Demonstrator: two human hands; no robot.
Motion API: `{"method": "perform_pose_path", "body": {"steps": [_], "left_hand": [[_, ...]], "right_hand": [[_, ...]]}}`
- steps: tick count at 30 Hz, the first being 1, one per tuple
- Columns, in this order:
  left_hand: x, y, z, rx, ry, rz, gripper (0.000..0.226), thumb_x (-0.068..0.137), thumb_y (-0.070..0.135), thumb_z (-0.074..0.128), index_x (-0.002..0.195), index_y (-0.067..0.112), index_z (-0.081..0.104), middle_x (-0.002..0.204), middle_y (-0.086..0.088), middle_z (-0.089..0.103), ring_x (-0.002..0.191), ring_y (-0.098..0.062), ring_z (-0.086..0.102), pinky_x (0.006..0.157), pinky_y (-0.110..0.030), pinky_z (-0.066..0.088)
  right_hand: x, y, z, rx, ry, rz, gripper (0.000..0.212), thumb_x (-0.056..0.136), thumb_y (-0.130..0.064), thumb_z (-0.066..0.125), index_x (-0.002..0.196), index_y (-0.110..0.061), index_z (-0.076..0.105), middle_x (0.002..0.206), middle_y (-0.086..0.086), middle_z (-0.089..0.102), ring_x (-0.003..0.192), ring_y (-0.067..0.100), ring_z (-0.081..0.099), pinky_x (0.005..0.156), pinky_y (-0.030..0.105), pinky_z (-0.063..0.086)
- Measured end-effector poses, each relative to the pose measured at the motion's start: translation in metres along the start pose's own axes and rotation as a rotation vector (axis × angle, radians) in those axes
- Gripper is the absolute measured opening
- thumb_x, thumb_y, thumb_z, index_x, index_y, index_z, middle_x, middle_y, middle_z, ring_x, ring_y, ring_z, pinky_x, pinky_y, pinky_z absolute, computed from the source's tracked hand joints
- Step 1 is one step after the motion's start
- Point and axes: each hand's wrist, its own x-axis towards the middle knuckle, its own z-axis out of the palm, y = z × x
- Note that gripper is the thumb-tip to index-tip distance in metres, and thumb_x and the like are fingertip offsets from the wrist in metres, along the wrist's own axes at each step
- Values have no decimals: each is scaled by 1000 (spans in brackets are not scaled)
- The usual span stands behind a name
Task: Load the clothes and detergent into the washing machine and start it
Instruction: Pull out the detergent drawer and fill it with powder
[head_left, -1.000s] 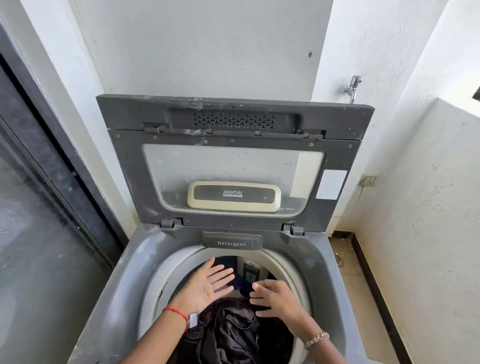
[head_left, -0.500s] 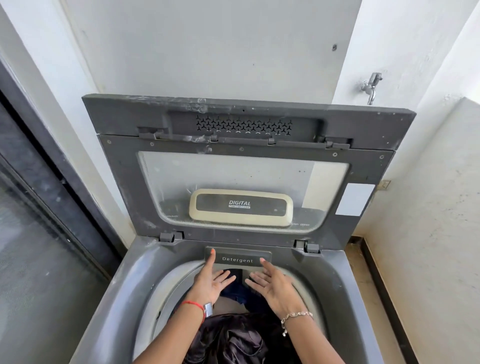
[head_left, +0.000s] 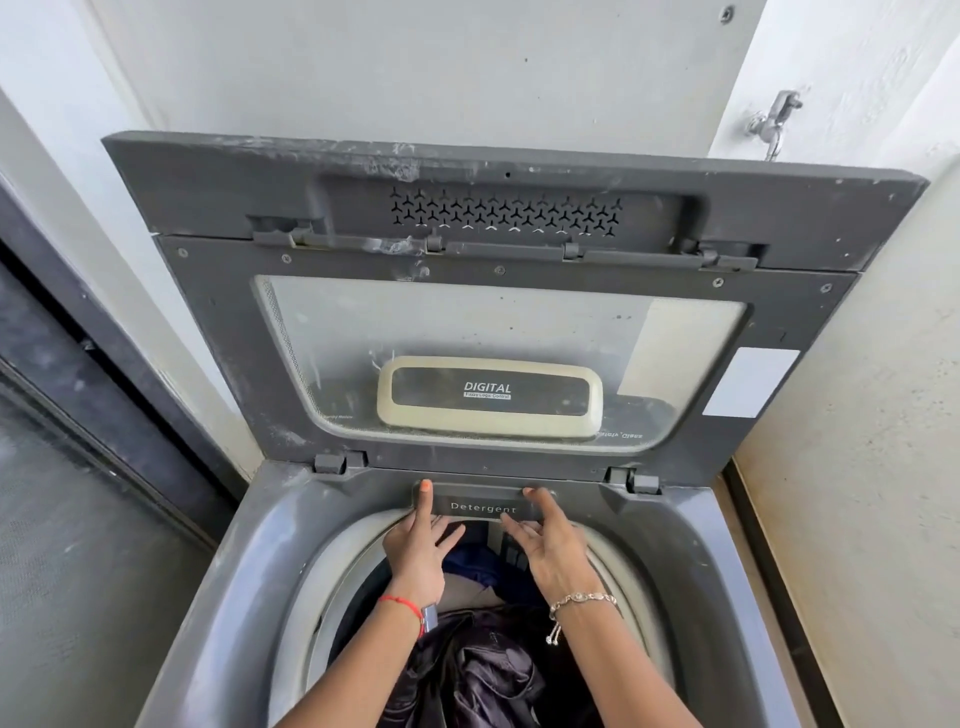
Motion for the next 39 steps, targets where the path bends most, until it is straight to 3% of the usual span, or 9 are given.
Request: {"method": "perform_pose_path", "body": {"steps": [4, 8, 12, 16, 21, 28, 30, 36, 39], "left_hand": [[1, 1, -5, 43, -5, -17, 51, 79, 37, 70, 108, -3, 59, 106, -15, 59, 108, -29, 59, 70, -40, 56], [-1, 1, -6, 46, 20, -42, 39, 77, 37, 72, 90, 4, 58, 95, -12, 58, 103, -27, 61, 65, -38, 58], [-6, 3, -4, 90, 64, -19, 38, 80, 35, 70, 101, 5, 59, 120, -15, 56, 93, -25, 62, 63, -34, 59], [-14, 3, -7, 93, 75, -28, 30, 80, 34, 70, 86, 7, 56, 117, -15, 55, 97, -29, 62, 49, -25, 57], [-21, -12, -33, 112, 84, -29, 58, 82, 31, 68, 120, -11, 52, 115, -24, 57, 99, -31, 63, 62, -36, 60], [-40, -10, -37, 167, 38, -38, 42, 86, 31, 64, 112, -2, 57, 106, -17, 57, 104, -30, 60, 74, -45, 55], [-44, -5, -38, 182, 9, -46, 43, 87, 32, 62, 115, 1, 55, 106, -17, 56, 105, -29, 59, 76, -46, 54], [-62, -6, -26, 328, -25, -284, 61, 88, 39, 59, 130, -2, 43, 132, -25, 48, 125, -36, 45, 96, -57, 41], [-89, -14, 8, 470, -188, -405, 59, 93, 27, 54, 137, -6, 34, 140, -29, 38, 128, -42, 39, 99, -54, 36]], "right_hand": [[-3, -2, 1, -12, -5, -13, 10, 83, 0, 62, 75, -1, 57, 77, 8, 45, 55, 19, 40, 62, 33, 58], [-9, 2, -1, -31, 6, -21, 10, 84, -4, 62, 75, -3, 58, 64, 8, 41, 53, 18, 42, 87, 38, 53], [-8, 9, -6, -52, 32, -49, 8, 81, -4, 65, 76, 0, 60, 53, 6, 38, 51, 19, 42, 81, 38, 55], [-9, 11, -11, -40, 17, -38, 14, 84, -8, 64, 74, 1, 59, 60, 9, 41, 54, 20, 42, 84, 40, 53], [-18, 26, -34, -11, -23, -3, 16, 88, -8, 59, 73, -2, 56, 70, 13, 44, 58, 20, 44, 68, 33, 58], [-36, 20, -45, -114, -88, 71, 13, 82, -1, 63, 84, 3, 51, 83, 21, 47, 78, 33, 54, 69, 39, 57], [-43, 15, -52, -171, -106, 101, 14, 82, -2, 63, 84, 2, 49, 78, 18, 48, 71, 29, 54, 64, 41, 57], [-81, -34, -111, -217, -177, 101, 10, 88, 0, 53, 91, 9, 57, 88, 25, 60, 82, 34, 61, 51, 39, 58], [-107, -83, -154, -151, -177, 34, 20, 91, -1, 47, 103, 14, 54, 83, 26, 67, 71, 36, 69, 50, 39, 58]]}}
